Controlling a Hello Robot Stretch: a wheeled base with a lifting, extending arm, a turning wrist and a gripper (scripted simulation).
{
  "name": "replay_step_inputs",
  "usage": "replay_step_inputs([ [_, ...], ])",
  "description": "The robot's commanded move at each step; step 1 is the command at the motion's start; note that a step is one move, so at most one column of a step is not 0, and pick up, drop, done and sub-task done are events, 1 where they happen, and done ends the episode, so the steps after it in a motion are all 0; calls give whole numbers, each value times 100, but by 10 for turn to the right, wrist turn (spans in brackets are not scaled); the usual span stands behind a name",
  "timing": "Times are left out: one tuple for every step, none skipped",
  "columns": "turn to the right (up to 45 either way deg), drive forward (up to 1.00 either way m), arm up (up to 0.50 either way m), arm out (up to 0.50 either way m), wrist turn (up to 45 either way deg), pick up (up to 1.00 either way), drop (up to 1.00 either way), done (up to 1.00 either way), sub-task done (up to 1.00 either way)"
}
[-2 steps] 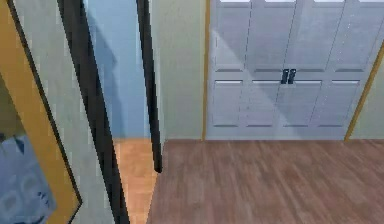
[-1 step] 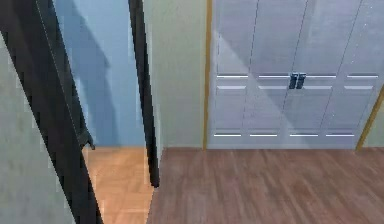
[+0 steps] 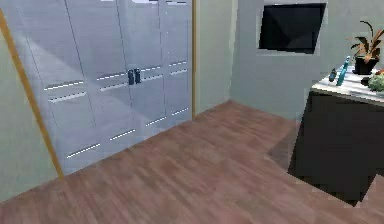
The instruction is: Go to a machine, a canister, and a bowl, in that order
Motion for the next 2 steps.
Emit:
replay_step_inputs([
  [450,0,0,0,0,0,0,0,0],
  [0,15,0,0,0,0,0,0,0],
])
